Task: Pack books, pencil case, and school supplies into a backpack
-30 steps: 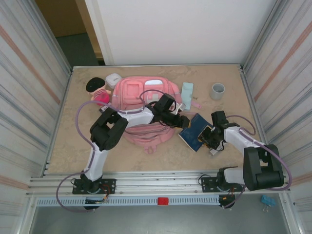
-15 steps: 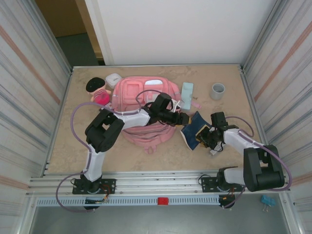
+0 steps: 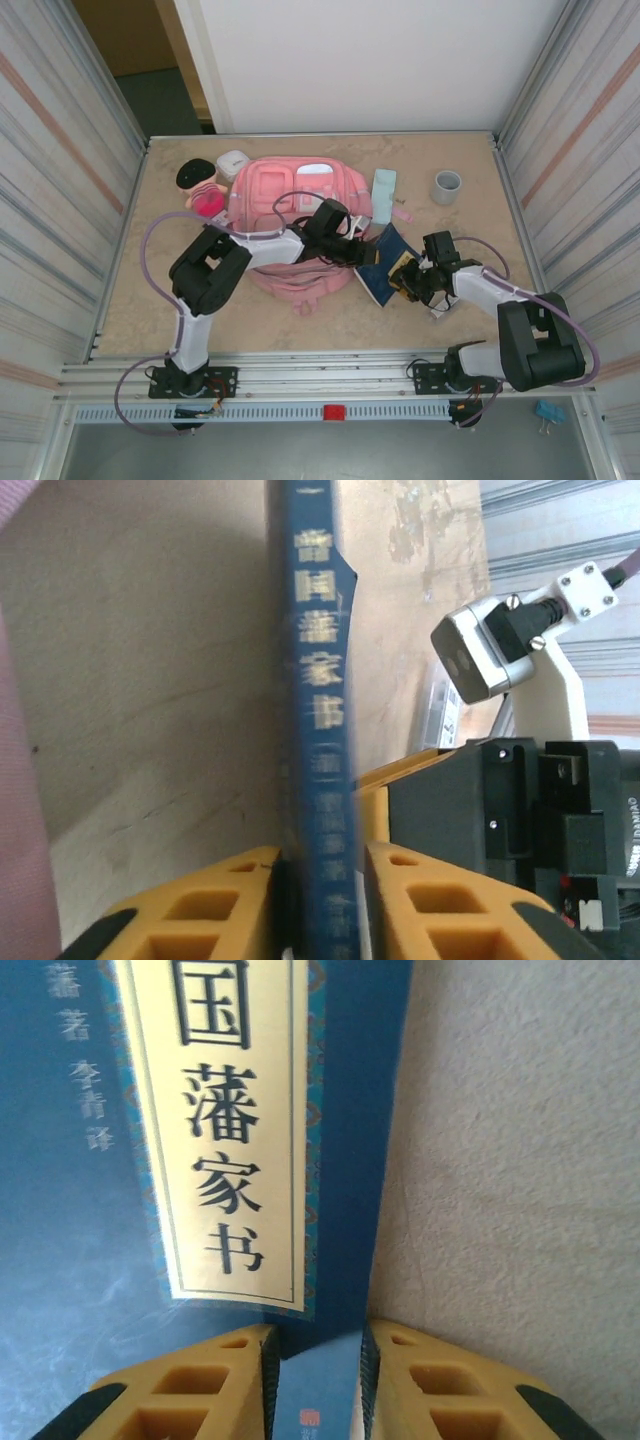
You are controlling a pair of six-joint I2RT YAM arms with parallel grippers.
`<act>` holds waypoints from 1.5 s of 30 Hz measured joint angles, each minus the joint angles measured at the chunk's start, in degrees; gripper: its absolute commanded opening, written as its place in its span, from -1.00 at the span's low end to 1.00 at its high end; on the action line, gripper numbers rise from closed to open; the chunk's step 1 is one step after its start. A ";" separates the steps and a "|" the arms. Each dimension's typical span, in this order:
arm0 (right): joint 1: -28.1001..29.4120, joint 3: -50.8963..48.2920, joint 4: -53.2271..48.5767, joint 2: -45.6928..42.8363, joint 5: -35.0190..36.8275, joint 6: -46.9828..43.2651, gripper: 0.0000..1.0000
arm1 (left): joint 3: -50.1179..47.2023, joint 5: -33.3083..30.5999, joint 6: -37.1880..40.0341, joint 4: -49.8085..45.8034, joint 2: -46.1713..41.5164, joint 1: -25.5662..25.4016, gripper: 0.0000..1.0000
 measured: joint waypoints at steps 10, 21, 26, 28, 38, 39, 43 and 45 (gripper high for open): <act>-0.39 1.18 -5.53 -16.48 3.04 -2.43 0.34 | -0.07 -10.14 9.55 -8.07 -11.41 -0.48 -1.00; -2.51 6.86 1.77 -36.83 -1.60 -14.69 0.88 | -11.80 -4.39 8.17 10.43 -31.43 6.38 -0.97; -2.99 9.49 9.84 -35.78 -10.12 -16.11 0.94 | -14.38 2.47 5.25 19.67 -33.70 10.67 -0.96; -2.97 10.32 14.53 -33.48 -14.27 -15.06 0.95 | -15.52 5.03 3.48 23.80 -34.40 10.93 -0.96; -1.68 10.69 29.62 -22.64 -22.86 -6.97 0.96 | -17.03 9.62 -8.15 41.88 -34.36 10.95 -0.94; -1.09 10.69 31.10 -22.38 -23.93 -6.34 0.96 | -17.03 9.57 -8.41 42.03 -34.36 10.95 -0.93; 1.55 11.32 34.10 -22.62 -28.11 -6.19 0.55 | -17.03 8.92 -7.82 39.85 -34.36 10.93 -0.90; 2.51 12.57 34.16 -22.71 -29.14 -6.80 0.19 | -17.03 8.37 -7.43 38.21 -34.36 10.95 -0.91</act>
